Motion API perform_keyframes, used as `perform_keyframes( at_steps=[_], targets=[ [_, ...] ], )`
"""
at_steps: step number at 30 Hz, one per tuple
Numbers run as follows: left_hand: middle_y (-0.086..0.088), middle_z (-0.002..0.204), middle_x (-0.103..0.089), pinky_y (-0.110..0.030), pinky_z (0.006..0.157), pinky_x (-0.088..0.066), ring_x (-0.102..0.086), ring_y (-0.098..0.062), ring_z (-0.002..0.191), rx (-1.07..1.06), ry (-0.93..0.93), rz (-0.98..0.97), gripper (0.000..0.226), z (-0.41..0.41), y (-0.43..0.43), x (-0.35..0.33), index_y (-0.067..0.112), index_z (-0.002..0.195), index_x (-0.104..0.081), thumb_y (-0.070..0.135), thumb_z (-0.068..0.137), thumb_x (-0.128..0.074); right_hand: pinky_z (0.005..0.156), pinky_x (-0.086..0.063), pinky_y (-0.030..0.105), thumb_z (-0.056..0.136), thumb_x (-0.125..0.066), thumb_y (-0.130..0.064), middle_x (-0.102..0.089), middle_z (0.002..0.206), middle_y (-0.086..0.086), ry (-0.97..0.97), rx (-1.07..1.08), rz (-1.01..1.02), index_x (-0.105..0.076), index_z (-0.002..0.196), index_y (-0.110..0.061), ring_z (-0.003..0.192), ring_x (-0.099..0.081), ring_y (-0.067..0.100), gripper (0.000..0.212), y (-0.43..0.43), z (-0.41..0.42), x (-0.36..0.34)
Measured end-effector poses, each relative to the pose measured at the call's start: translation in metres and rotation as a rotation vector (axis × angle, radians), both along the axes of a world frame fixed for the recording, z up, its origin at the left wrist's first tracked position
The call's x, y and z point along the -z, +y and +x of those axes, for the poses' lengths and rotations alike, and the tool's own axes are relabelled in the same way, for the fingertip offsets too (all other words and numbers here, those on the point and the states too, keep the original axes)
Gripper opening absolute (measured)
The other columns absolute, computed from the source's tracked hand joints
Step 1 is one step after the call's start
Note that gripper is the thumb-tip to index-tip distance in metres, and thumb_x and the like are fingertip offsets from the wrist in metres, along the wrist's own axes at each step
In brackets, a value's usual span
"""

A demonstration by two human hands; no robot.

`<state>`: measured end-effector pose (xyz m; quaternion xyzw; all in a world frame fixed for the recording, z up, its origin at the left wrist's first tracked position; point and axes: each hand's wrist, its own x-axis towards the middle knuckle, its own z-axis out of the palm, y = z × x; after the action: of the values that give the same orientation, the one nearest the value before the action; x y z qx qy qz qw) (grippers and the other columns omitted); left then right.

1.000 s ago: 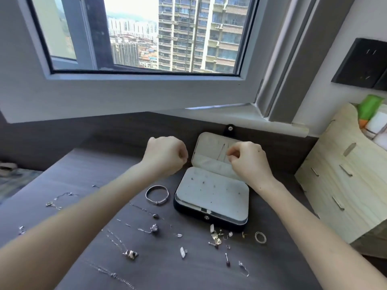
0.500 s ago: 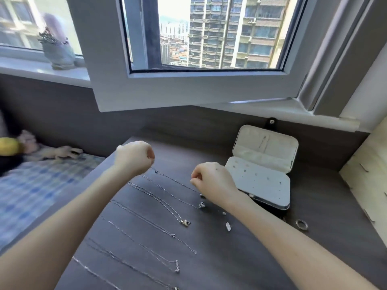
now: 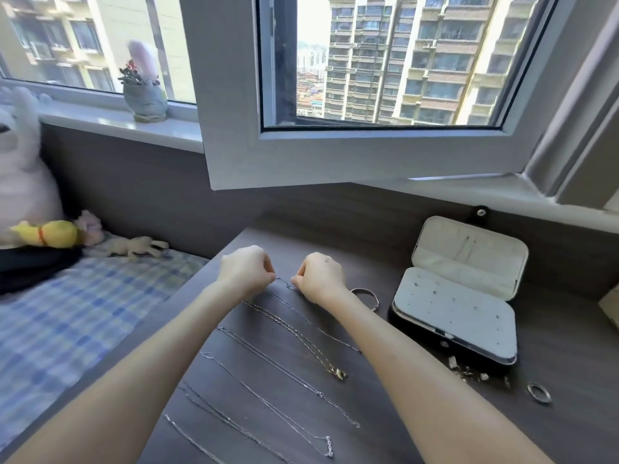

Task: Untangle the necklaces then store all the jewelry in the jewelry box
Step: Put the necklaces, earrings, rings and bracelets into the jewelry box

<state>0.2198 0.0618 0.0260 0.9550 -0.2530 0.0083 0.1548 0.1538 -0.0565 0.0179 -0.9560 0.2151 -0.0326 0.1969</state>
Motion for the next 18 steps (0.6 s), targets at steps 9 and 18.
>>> perform_keyframes(
  at_steps=[9,18],
  targets=[
    [0.004,0.101,-0.068,-0.027,0.086,-0.04,-0.06,-0.019,0.1,0.045,0.024,-0.061,0.014,-0.005,-0.005,0.001,0.026,0.089,-0.071,0.02,0.083,-0.06,0.074,-0.038,0.027,0.095,-0.047,-0.011,-0.058,0.123,0.01,0.122,-0.15,-0.211,-0.055,0.114,-0.007,0.112,-0.055,0.03,0.021,0.006,-0.001,-0.009],
    [0.015,0.076,-0.063,-0.032,0.078,-0.047,-0.062,-0.013,0.084,0.276,0.244,-0.507,0.032,-0.031,-0.021,-0.003,0.022,0.076,-0.067,0.053,0.073,-0.063,0.075,-0.04,0.031,0.097,-0.044,-0.018,-0.065,0.104,0.01,-0.119,-0.119,0.034,-0.063,0.096,-0.012,0.096,-0.057,0.026,0.019,-0.009,-0.046,-0.045]
  ],
)
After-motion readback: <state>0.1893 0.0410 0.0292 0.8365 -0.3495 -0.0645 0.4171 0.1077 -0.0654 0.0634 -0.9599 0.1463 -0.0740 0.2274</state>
